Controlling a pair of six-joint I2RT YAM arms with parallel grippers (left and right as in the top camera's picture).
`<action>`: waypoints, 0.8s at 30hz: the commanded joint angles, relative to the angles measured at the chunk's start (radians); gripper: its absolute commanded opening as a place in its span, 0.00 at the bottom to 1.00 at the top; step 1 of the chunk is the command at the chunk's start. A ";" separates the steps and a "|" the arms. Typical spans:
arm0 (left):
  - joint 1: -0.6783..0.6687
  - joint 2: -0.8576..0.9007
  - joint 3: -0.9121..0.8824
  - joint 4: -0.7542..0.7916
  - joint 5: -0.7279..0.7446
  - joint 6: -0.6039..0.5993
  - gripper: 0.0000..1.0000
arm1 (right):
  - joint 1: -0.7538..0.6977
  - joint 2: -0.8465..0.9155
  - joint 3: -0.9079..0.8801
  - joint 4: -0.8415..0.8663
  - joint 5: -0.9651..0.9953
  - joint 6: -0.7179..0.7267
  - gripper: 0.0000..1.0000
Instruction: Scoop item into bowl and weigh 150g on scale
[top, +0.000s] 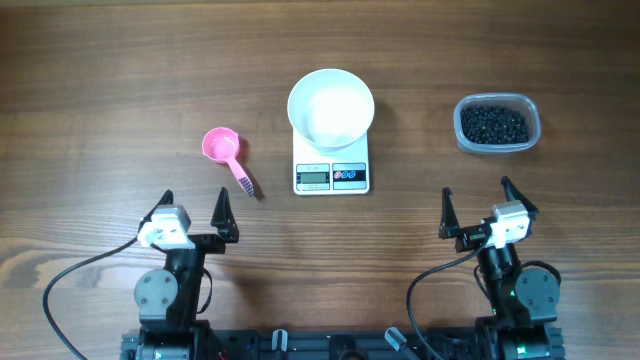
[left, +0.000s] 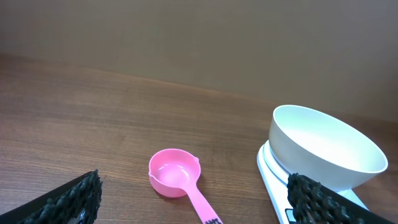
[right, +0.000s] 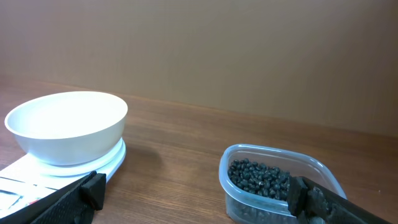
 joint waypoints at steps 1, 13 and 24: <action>0.004 0.002 -0.011 0.005 -0.013 0.019 1.00 | 0.006 -0.004 -0.003 0.002 0.014 -0.005 1.00; 0.004 0.002 -0.011 0.022 -0.013 0.011 1.00 | 0.006 -0.004 -0.003 0.002 0.014 -0.005 1.00; 0.004 0.002 0.096 -0.055 -0.013 -0.041 1.00 | 0.006 -0.004 -0.003 0.002 0.014 -0.006 1.00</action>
